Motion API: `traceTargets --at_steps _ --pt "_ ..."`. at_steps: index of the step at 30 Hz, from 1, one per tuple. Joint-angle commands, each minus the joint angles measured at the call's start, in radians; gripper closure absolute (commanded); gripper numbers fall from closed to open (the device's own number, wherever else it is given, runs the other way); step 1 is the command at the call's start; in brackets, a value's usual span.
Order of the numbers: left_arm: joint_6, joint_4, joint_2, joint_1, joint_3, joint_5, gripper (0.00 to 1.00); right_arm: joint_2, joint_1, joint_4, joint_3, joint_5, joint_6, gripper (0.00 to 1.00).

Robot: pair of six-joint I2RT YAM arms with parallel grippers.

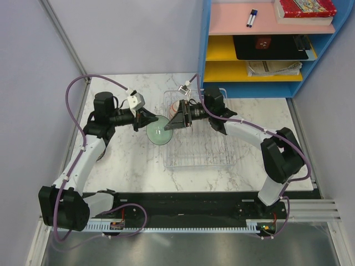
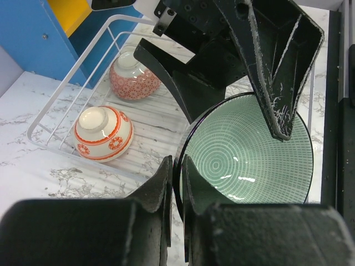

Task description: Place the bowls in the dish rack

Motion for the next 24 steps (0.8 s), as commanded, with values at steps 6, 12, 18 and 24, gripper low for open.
traceTargets --at_steps 6,12,18,24 --pt "-0.032 0.071 -0.023 -0.009 0.006 0.015 0.98 0.019 0.004 0.130 -0.024 -0.095 0.050 0.45" --pt "-0.029 0.072 -0.026 -0.011 0.000 0.017 0.98 0.022 0.006 0.377 -0.075 -0.121 0.223 1.00" --pt "-0.032 0.072 -0.021 -0.011 0.001 0.018 0.76 0.016 0.006 0.316 -0.072 -0.080 0.153 1.00" --pt "-0.044 0.078 -0.020 -0.008 0.004 0.006 0.23 0.003 0.003 0.112 -0.043 -0.026 0.012 1.00"
